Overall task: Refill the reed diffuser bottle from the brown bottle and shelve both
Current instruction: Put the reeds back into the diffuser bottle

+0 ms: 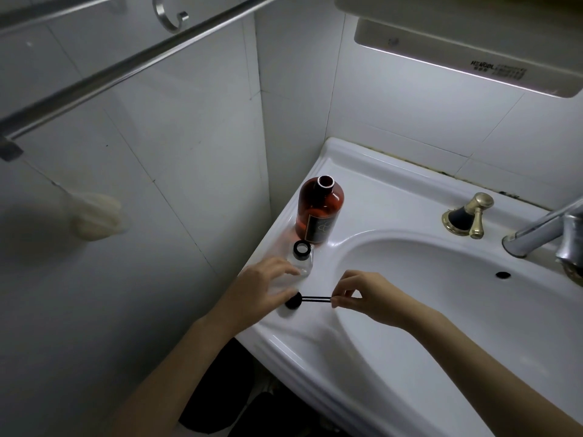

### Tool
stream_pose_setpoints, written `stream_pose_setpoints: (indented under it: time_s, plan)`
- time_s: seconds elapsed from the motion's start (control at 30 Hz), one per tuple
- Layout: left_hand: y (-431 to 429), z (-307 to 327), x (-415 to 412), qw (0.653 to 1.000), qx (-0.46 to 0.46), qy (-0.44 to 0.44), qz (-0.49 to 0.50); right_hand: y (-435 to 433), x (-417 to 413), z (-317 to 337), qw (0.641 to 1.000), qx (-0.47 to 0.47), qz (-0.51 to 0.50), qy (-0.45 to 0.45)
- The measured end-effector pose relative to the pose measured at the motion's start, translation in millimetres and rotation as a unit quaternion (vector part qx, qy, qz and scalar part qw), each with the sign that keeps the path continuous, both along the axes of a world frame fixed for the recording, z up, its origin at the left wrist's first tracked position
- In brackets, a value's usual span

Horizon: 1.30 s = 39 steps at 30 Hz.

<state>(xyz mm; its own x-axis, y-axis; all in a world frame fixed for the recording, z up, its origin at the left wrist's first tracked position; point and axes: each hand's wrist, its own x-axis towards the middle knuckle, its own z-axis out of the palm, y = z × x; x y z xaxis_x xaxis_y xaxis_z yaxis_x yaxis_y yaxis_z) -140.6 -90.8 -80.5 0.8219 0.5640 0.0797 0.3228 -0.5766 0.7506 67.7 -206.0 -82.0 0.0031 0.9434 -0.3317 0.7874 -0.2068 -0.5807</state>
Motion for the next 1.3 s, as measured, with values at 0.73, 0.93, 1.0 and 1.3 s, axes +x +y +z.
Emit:
stream_pose_setpoints:
  time_s: [0.73,0.93,1.0,1.3]
  plan:
    - [6,30,9,0.986,-0.124,0.042,0.104,-22,-19,58,0.953,0.277,-0.116,0.042]
    - [8,35,11,0.982,-0.144,0.045,0.115,-27,-28,53,0.932,0.303,-0.199,0.006]
    - [7,36,11,0.979,-0.162,0.039,0.12,-28,-28,53,0.934,0.282,-0.209,0.068]
    - [-5,48,24,0.959,-0.284,0.02,0.012,-12,-38,50,0.911,0.125,-0.201,0.339]
